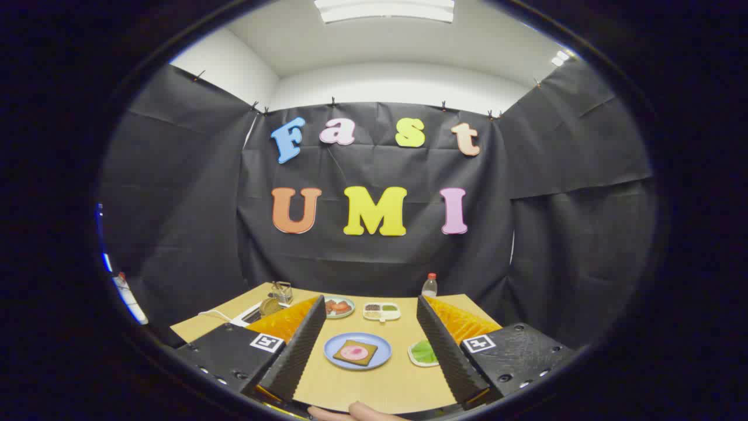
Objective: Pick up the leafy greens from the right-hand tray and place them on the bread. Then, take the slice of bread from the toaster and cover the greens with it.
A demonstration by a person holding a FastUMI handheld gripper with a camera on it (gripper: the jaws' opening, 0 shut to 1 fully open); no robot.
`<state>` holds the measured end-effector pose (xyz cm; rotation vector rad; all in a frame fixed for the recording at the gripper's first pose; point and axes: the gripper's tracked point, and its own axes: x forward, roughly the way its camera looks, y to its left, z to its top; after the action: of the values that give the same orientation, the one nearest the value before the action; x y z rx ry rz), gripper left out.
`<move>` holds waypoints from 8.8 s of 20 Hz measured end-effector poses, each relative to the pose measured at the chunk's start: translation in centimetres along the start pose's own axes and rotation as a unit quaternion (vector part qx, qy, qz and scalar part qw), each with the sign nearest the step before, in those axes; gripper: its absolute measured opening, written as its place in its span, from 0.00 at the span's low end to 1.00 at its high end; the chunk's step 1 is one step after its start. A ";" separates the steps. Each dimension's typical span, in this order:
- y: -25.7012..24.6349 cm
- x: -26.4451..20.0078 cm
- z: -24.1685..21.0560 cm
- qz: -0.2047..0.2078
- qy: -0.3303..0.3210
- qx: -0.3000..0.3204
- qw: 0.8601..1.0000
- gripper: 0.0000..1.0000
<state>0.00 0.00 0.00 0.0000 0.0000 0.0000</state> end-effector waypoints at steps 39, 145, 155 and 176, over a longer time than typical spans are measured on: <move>-18.7 22.9 -27.6 -0.080 0.330 0.018 0.940 0.96; 27.1 24.4 -12.4 0.080 0.254 0.026 0.963 0.96; 27.9 27.4 -17.3 0.027 0.322 -0.021 0.946 0.77; 28.1 23.1 -4.3 0.058 0.256 -0.019 0.965 0.07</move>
<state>23.13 28.12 -4.33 -0.0389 0.5175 0.1176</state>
